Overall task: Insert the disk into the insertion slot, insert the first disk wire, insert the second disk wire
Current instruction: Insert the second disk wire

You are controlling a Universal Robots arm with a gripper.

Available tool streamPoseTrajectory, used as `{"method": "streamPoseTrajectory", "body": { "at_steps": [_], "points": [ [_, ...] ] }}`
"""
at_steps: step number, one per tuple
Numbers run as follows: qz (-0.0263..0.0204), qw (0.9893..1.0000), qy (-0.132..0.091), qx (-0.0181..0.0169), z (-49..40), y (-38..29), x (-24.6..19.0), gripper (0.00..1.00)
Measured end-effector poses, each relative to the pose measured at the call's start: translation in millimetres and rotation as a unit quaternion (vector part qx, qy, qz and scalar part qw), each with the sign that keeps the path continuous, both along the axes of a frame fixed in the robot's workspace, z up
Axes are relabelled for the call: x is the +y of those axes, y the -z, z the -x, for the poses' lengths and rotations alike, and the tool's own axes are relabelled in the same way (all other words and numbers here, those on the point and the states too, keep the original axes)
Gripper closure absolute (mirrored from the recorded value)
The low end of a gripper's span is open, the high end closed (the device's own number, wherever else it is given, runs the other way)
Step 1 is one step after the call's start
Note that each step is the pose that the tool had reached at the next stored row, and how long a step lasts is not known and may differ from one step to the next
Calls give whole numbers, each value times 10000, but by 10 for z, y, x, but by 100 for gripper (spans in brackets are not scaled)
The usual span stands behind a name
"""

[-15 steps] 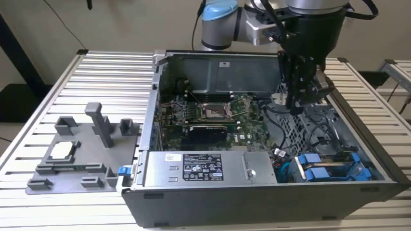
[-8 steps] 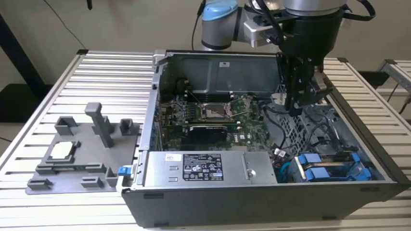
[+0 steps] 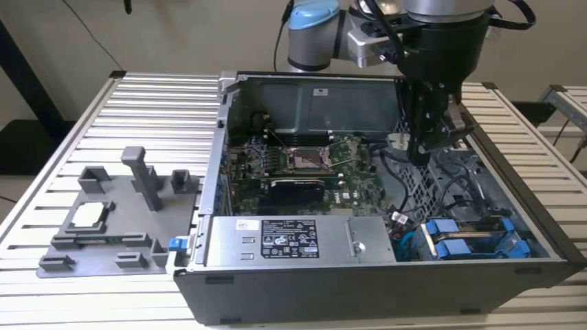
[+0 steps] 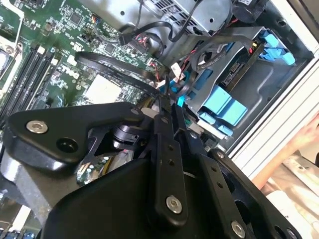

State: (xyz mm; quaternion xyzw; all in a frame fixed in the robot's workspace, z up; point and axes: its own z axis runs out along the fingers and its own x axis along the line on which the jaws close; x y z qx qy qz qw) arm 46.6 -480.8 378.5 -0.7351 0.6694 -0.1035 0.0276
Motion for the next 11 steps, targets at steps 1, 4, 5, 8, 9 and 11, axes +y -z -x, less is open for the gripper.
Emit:
{"method": "streamPoseTrajectory", "body": {
  "at_steps": [1, 4, 5, 8, 9, 11],
  "points": [
    [1, 10000, 1, 0, 1, 0, -2, 83],
    [2, 10000, 2, 0, 2, 0, -35, 83],
    [2, 10000, 3, 0, 3, 0, -62, 83],
    [1, 10000, 2, 1, -1, 2, -189, 84],
    [-1, 10000, 2, 2, -5, 4, -233, 84],
    [-11, 10000, 2, 3, -14, 11, -321, 84]
  ]
}}
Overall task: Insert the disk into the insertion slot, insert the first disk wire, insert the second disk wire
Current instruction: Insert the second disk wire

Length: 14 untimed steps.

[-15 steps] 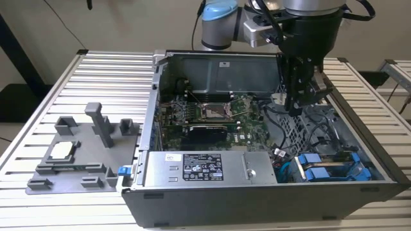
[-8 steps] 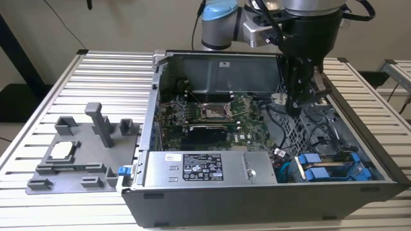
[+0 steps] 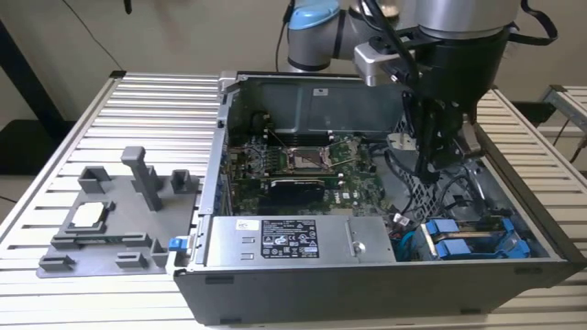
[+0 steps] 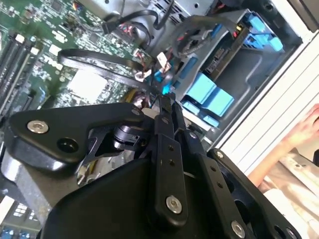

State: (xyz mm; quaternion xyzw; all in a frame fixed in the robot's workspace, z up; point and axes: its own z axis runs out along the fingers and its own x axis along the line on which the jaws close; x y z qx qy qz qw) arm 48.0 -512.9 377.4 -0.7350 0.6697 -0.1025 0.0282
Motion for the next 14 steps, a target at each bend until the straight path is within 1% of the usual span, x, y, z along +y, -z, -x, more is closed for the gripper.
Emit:
{"method": "streamPoseTrajectory", "body": {
  "at_steps": [2, 4, 6, 8, 14],
  "points": [
    [-12, 10000, 0, 1, -10, 9, -85, 84],
    [-27, 10000, 0, 3, -28, 18, -162, 84],
    [-41, 10000, 0, 7, -63, 26, -213, 84],
    [-56, 10000, 0, 13, -113, 32, -246, 84],
    [-102, 9999, 0, 39, -284, 48, -324, 84]
  ]
}}
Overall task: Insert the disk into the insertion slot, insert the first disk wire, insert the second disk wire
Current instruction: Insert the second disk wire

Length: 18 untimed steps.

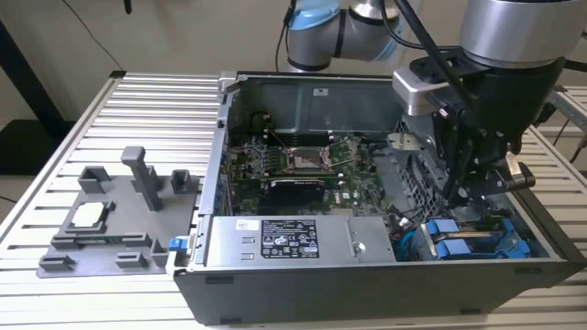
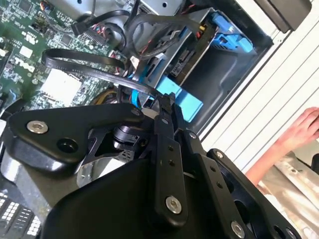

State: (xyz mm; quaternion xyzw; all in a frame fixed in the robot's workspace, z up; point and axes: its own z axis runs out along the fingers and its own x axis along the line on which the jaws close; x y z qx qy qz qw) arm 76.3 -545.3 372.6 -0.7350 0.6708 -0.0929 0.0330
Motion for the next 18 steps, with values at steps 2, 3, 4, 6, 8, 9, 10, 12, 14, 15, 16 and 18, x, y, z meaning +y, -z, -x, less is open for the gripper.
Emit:
{"method": "streamPoseTrajectory", "body": {
  "at_steps": [2, 3, 4, 6, 8, 9, 10, 12, 14, 15, 16, 18],
  "points": [
    [-6, 10000, 0, 16, -56, 2, -31, 84],
    [-8, 10000, 0, 26, -85, 3, -49, 84],
    [-8, 10000, 0, 36, -112, 3, -69, 84],
    [-9, 10000, 0, 62, -156, 4, -117, 84],
    [-8, 10000, 0, 84, -183, 7, -174, 84],
    [-12, 10000, 0, 89, -197, 9, -187, 84],
    [-31, 10000, 0, 94, -214, 12, -193, 84],
    [-164, 9998, -1, 96, -232, 16, -196, 84],
    [-347, 9994, 1, 96, -234, 17, -197, 84],
    [-436, 9990, 2, 96, -234, 17, -198, 84],
    [-524, 9986, 2, 96, -235, 19, -204, 84],
    [-613, 9980, 2, 135, -239, 22, -228, 84]
  ]
}}
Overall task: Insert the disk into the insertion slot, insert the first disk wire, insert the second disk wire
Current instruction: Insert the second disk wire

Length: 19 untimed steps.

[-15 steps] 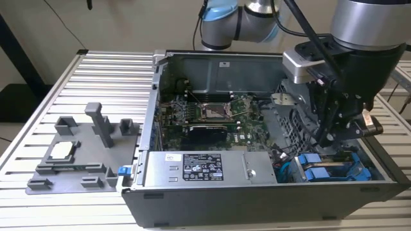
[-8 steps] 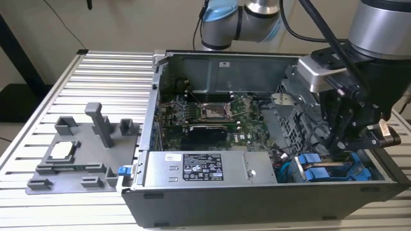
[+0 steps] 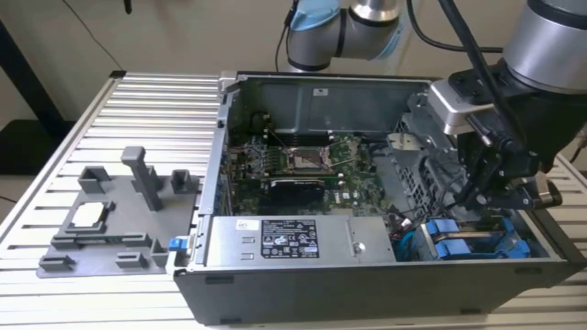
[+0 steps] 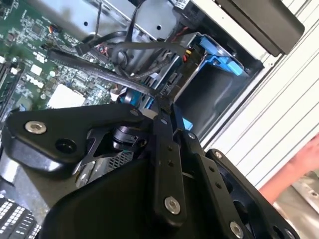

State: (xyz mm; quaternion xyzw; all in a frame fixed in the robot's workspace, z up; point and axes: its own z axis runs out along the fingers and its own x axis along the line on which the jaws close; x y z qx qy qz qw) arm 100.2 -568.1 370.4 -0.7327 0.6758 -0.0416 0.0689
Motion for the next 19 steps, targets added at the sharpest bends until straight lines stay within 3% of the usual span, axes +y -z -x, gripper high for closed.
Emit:
{"method": "streamPoseTrajectory", "body": {
  "at_steps": [3, 5, 10, 11, 15, 19],
  "points": [
    [-43, 9999, 1, 166, -19, 2, -30, 84],
    [-77, 9997, 1, 247, -46, 5, -45, 84],
    [-170, 9994, 143, 252, -56, 44, -53, 84],
    [-180, 9994, 145, 272, -71, 47, -59, 84],
    [-204, 9987, 147, 443, -143, 54, -95, 84],
    [-247, 9982, 147, 529, -213, 70, -129, 84]
  ]
}}
